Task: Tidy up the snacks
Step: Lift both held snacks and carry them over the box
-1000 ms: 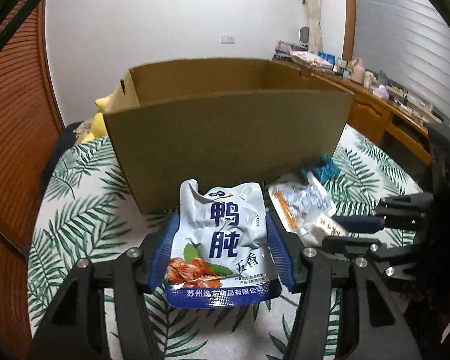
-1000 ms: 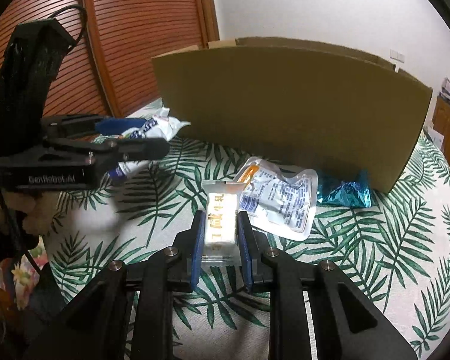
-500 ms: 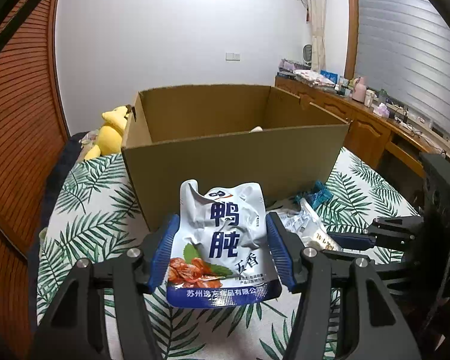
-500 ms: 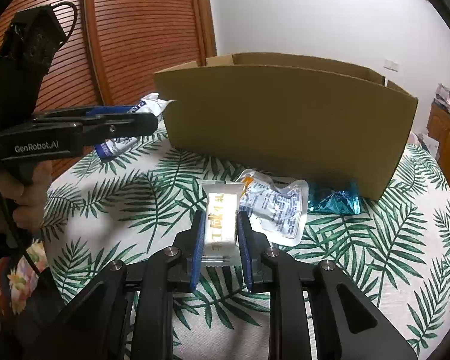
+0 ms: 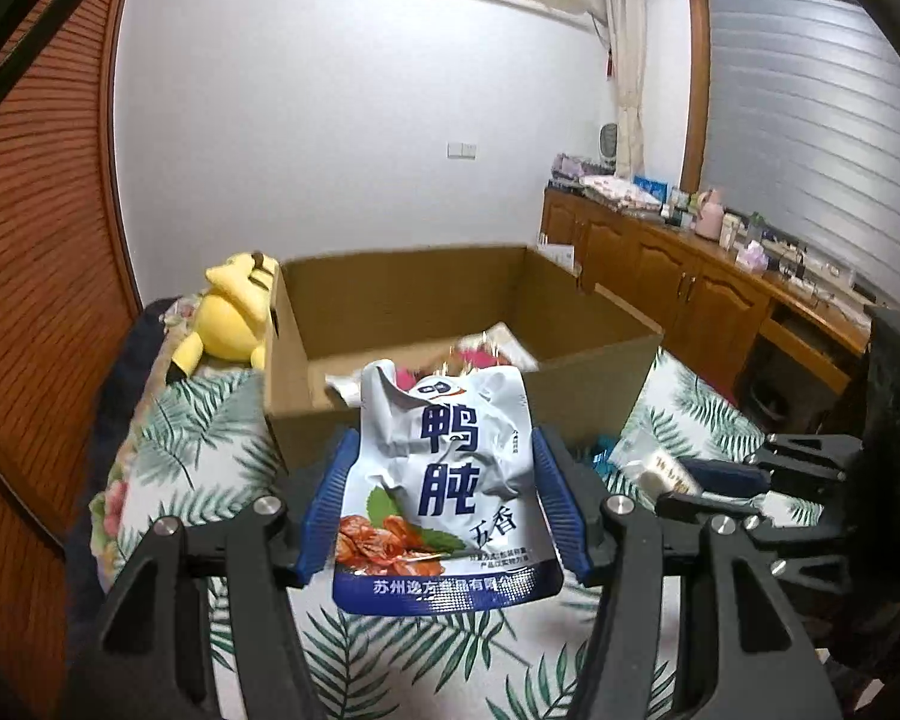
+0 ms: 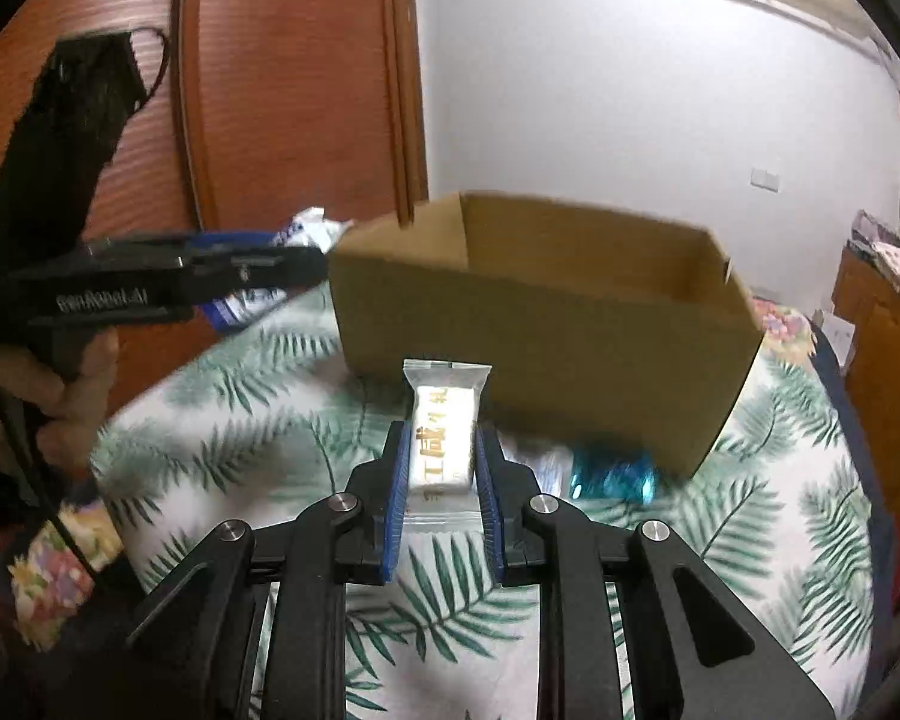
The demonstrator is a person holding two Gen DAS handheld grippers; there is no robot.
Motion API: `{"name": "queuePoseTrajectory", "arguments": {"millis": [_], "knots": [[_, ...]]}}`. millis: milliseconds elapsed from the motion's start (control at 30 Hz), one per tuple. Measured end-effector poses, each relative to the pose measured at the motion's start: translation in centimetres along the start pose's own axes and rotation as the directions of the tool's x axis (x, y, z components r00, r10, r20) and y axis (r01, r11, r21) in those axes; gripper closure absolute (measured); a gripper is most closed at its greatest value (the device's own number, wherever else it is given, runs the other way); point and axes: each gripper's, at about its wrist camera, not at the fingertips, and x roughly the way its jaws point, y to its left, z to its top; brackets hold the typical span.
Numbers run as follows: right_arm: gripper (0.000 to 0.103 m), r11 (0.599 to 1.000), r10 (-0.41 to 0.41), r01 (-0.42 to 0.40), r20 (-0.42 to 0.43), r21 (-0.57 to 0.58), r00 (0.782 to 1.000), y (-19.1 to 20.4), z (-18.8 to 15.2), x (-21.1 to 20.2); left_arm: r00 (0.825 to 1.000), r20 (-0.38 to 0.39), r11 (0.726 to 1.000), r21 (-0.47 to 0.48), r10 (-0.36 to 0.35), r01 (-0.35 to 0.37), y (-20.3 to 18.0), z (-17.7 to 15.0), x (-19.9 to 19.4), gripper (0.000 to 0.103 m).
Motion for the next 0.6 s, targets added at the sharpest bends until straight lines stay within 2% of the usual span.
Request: {"name": "queuePoseTrajectory", "arguments": {"millis": [333, 600], "knots": [[0.084, 0.999, -0.028, 0.031, 0.098, -0.021, 0.995, -1.3, 7.2, -4.2, 0.998, 0.065, 1.000, 0.010, -0.005, 0.004, 0.5, 5.2, -2.9, 0.045], [0.083, 0.998, -0.046, 0.050, 0.125, -0.028, 0.991, -2.1, 9.5, -4.3, 0.998, 0.060, 1.000, -0.002, -0.029, 0.029, 1.2, 6.6, -0.4, 0.045]]}}
